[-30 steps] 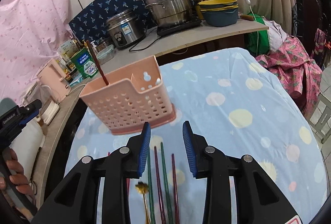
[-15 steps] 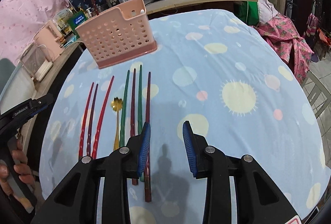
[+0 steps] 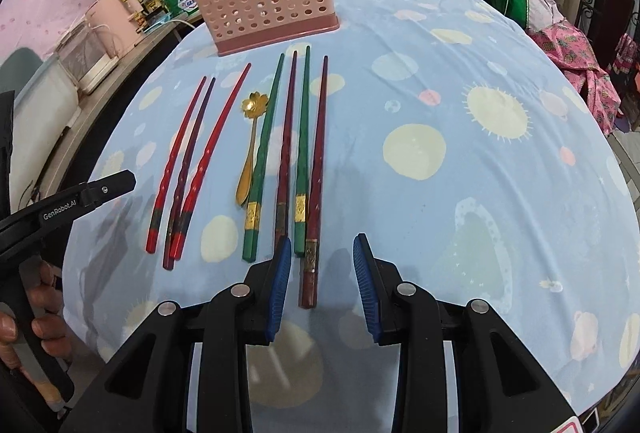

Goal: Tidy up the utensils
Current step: 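Move both tools back to the utensils and grasp a red chopstick with each tool, then carry the red chopsticks to the pink caddy and lower them in with both tools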

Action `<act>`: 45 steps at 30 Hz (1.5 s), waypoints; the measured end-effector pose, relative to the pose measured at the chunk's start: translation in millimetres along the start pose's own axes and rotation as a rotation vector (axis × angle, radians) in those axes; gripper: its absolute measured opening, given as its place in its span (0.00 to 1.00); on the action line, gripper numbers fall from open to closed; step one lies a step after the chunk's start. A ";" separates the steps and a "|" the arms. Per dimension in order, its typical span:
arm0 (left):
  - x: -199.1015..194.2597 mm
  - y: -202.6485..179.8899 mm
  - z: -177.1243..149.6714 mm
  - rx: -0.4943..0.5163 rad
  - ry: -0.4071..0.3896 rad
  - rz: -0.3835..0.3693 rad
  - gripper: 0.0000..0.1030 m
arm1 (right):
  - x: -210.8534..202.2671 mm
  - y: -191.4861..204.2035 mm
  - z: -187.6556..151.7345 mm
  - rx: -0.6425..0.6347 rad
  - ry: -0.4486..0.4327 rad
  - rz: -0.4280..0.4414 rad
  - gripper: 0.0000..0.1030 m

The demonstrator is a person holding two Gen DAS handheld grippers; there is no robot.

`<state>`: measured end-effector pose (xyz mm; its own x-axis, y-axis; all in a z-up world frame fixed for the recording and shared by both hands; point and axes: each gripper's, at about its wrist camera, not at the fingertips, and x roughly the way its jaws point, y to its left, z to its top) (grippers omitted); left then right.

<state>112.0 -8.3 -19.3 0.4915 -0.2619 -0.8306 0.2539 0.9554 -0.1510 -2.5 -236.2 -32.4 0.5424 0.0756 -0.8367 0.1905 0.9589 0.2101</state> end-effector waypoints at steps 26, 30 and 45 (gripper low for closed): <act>13.5 -18.4 -27.7 0.073 0.062 -0.040 0.32 | 10.7 -7.4 -4.7 0.014 -0.001 -0.039 0.11; 13.9 -18.6 -28.8 0.079 0.064 -0.041 0.21 | 10.8 -7.3 -4.7 0.013 -0.001 -0.040 0.11; 0.9 -9.1 -20.1 0.047 0.038 -0.052 0.08 | 1.0 -5.8 0.0 0.009 -0.025 -0.028 0.07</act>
<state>93.3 -14.5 -29.5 0.4449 -0.3050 -0.8420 0.3175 0.9329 -0.1701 -3.1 -241.7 -34.4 0.5569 0.0422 -0.8295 0.2133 0.9579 0.1920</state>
